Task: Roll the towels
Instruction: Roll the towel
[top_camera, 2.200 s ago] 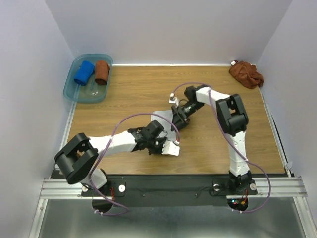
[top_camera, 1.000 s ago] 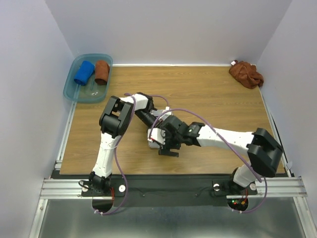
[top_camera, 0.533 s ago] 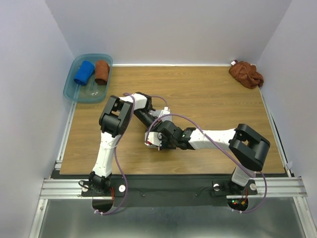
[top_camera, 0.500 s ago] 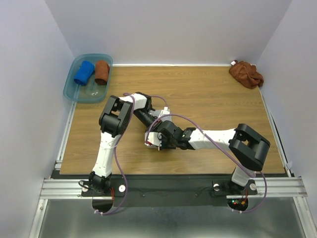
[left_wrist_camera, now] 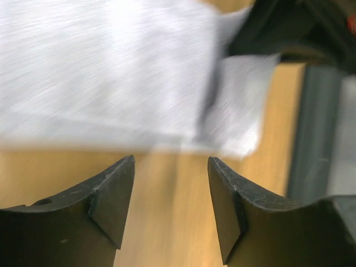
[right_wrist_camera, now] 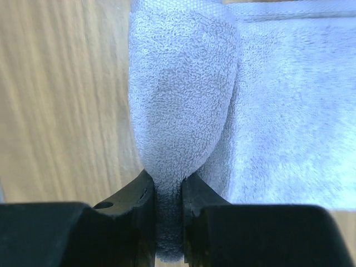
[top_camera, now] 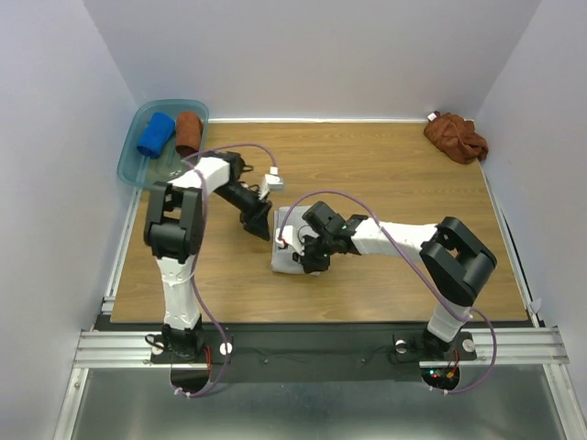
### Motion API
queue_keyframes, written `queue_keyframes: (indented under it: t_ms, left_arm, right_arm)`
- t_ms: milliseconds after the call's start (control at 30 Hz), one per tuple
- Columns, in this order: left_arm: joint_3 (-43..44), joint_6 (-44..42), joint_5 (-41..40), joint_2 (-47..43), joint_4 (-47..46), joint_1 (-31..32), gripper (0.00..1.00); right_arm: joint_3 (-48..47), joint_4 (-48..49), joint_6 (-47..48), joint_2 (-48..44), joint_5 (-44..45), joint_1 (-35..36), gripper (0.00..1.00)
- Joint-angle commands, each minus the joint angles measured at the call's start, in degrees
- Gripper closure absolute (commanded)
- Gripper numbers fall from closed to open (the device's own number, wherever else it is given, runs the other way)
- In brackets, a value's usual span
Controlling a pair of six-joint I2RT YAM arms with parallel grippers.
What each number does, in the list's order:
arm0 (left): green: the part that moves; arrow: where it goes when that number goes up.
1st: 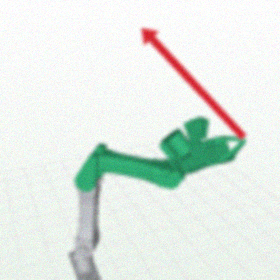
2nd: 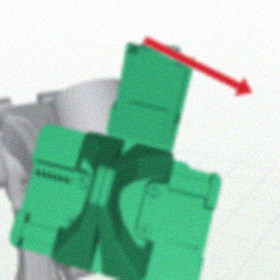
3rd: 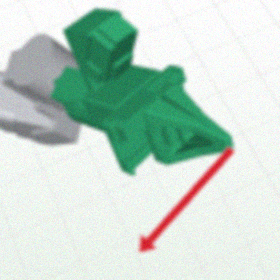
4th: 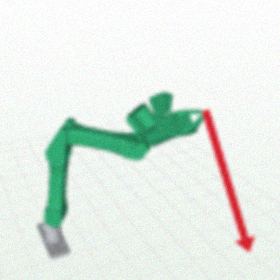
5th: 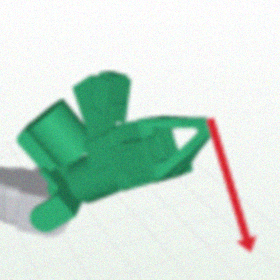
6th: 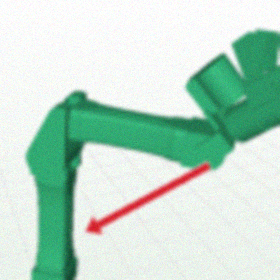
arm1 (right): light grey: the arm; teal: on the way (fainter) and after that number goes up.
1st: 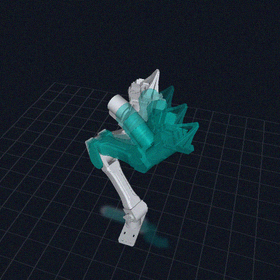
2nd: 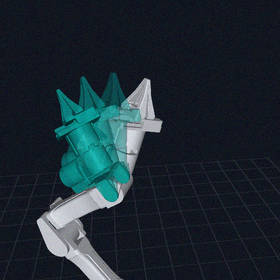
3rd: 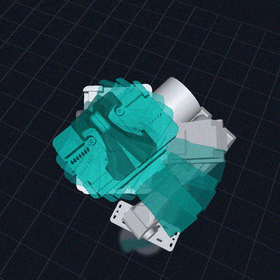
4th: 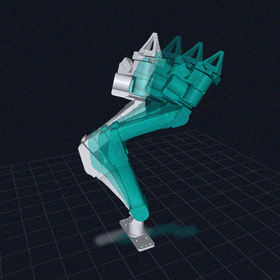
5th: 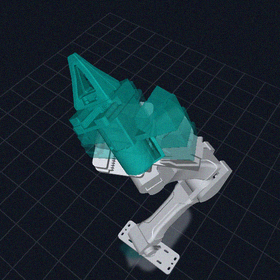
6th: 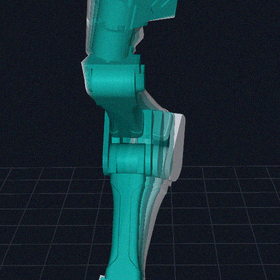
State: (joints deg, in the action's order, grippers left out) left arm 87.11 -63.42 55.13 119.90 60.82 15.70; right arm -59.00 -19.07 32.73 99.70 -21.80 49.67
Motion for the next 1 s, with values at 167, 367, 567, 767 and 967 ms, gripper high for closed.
queue_keyframes:
  t_ms: [167,367,567,767,967]
  left_arm:
    - [-13.87,6.02,-6.52,-24.42,-22.27,-10.69,0.31]
    - [-37.77,5.76,-19.51,-53.30,-40.73,-1.05,0.21]
    - [-56.60,3.74,-34.20,-68.47,-55.08,21.54,0.05]
    - [-57.94,4.00,-39.66,-61.56,-60.19,32.88,0.01]
    - [-57.58,4.18,-40.63,-55.31,-65.29,38.08,0.02]
  right_arm:
    - [-9.62,-18.70,-2.67,13.49,-22.22,-8.27,0.99]
    - [-19.12,-30.38,-0.83,24.56,-30.22,-11.43,0.99]
    - [-26.68,-39.01,1.37,31.59,-34.09,-12.67,0.99]
    - [-31.25,-43.41,1.02,36.34,-35.85,-13.63,0.99]
    - [-33.10,-44.56,0.23,37.94,-37.00,-14.25,0.99]
